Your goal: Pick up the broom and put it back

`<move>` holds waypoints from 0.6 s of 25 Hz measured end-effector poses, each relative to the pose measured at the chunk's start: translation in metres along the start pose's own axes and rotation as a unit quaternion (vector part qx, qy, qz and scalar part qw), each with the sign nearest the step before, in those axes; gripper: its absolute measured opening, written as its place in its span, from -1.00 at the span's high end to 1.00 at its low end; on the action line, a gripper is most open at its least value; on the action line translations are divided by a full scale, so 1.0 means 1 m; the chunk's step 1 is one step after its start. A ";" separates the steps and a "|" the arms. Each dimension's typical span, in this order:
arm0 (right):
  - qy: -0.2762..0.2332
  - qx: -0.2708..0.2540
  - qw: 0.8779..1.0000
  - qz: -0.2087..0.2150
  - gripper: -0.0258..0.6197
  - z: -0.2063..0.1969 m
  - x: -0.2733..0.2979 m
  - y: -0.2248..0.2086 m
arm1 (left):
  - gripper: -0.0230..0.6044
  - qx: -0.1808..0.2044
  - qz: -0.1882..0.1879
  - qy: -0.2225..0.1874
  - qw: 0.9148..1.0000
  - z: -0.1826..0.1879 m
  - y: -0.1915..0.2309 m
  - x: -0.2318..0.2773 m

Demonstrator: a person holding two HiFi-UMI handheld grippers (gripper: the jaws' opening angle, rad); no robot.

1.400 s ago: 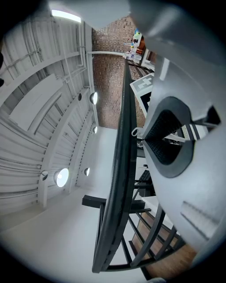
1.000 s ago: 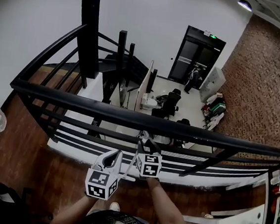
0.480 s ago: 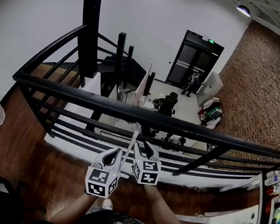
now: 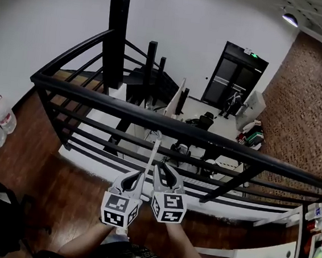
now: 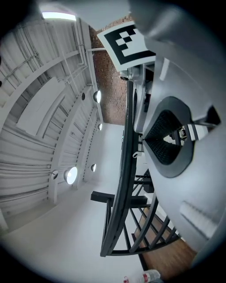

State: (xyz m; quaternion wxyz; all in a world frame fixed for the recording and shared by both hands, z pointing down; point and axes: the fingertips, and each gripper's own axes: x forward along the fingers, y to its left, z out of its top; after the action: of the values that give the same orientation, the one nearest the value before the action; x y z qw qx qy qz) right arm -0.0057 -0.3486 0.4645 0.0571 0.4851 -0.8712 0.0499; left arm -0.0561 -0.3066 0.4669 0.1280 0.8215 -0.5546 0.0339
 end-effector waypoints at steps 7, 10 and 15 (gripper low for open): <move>-0.027 -0.005 0.999 0.026 0.81 0.020 -0.057 0.025 | 0.92 0.001 0.018 -0.020 1.000 0.004 -0.029 -0.032; -0.032 -0.011 0.999 0.031 0.91 0.022 -0.084 0.033 | 0.92 0.009 0.019 -0.027 0.999 0.005 -0.047 -0.047; -0.037 -0.010 0.998 0.041 0.92 0.024 -0.119 0.042 | 0.92 0.008 0.023 -0.039 0.999 0.006 -0.072 -0.071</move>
State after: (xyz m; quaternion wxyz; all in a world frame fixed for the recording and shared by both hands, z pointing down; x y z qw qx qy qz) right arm 0.0196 -0.2303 0.4216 0.0277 0.4501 -0.8922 0.0257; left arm -0.0178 -0.2182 0.4351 0.0987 0.8102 -0.5777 0.0090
